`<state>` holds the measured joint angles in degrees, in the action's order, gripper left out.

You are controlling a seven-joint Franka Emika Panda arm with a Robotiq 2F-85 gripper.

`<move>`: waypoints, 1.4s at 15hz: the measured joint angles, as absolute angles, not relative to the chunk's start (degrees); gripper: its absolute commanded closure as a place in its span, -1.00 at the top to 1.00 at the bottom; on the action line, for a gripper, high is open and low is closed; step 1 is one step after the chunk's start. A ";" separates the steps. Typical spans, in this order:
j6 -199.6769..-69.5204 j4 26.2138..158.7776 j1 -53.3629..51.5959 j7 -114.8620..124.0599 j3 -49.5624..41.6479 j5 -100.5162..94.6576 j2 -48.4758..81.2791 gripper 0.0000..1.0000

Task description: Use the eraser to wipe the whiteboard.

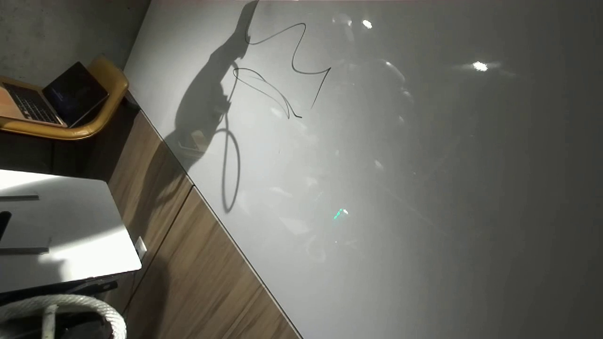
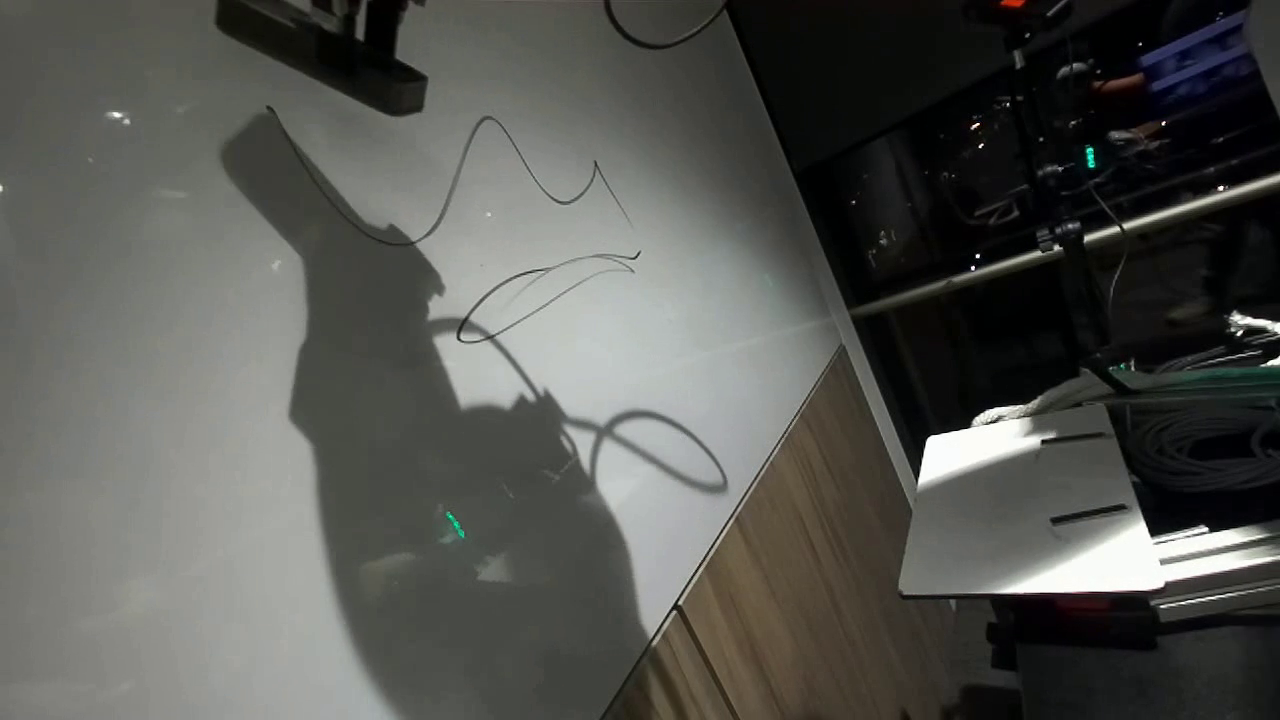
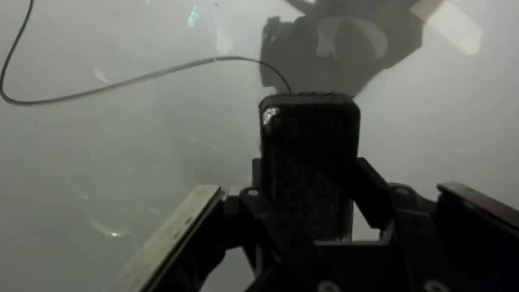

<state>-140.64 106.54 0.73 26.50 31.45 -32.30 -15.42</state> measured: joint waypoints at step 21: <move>-137.04 97.66 -12.04 32.61 18.62 -43.34 -1.01 -0.43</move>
<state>-137.04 97.66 -12.04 32.61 18.62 -43.34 -1.01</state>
